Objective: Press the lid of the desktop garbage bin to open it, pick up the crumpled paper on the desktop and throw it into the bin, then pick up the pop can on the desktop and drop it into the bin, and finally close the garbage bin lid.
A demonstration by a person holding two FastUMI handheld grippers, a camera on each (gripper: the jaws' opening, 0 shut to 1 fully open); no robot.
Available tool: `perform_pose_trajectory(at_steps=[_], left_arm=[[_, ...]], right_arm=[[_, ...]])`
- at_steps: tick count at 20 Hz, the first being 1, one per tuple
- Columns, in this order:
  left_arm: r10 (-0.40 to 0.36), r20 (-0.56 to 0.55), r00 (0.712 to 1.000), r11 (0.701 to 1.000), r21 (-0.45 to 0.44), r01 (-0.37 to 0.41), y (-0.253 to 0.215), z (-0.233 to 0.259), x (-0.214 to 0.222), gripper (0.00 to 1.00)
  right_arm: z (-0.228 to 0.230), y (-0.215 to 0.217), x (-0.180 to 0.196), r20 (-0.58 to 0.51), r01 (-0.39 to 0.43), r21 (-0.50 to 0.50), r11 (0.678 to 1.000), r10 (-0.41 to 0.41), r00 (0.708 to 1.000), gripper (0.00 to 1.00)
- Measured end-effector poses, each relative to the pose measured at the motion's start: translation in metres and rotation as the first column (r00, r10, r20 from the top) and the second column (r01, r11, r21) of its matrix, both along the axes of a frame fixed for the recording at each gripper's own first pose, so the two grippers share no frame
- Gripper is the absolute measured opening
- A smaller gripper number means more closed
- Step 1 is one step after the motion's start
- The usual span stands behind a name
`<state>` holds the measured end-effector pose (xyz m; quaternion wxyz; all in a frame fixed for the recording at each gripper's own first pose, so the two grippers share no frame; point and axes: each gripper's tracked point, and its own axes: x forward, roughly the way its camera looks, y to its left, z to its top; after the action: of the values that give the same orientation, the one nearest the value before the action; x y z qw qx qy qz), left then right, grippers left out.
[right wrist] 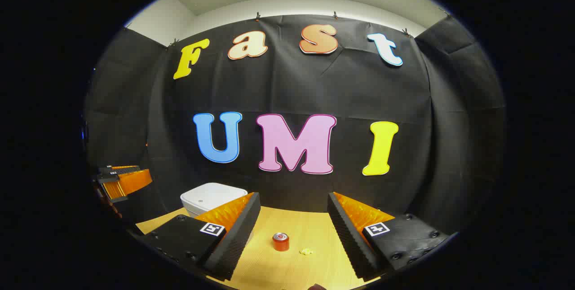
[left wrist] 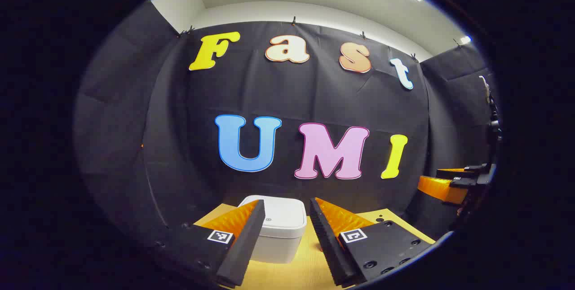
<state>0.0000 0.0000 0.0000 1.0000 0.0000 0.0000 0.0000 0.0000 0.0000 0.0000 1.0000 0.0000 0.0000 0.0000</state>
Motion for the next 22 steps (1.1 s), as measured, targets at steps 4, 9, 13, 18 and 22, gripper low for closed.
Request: perform_pose_trajectory(at_steps=[4, 9, 13, 18, 22], left_arm=[[0.029, -0.008, 1.000, 0.999, 0.028, -0.028, 0.004, -0.004, 0.005, 0.69], [0.012, 0.005, 1.000, 1.000, 0.021, -0.013, -0.001, 0.000, 0.007, 0.66], [0.031, 0.016, 0.999, 0.998, 0.050, -0.031, 0.004, 0.003, 0.011, 0.49], [0.038, 0.006, 0.999, 0.998, 0.044, -0.038, 0.005, 0.001, 0.012, 0.29], [0.050, 0.001, 0.999, 0.998, 0.047, -0.050, 0.008, 0.001, 0.012, 0.22]], right_arm=[[0.001, -0.003, 0.002, 0.002, 0.003, 0.001, 1.000, -0.003, 1.000, 0.96], [0.000, -0.007, 0.007, 0.002, 0.013, 0.010, 1.000, -0.013, 1.000, 0.96], [-0.001, -0.007, 0.010, 0.001, 0.017, 0.011, 1.000, -0.017, 1.000, 0.96], [-0.003, -0.009, 0.009, 0.000, 0.021, 0.005, 1.000, -0.021, 1.000, 0.96], [-0.004, -0.009, 0.009, -0.007, 0.021, 0.014, 1.000, -0.021, 1.000, 0.96]])
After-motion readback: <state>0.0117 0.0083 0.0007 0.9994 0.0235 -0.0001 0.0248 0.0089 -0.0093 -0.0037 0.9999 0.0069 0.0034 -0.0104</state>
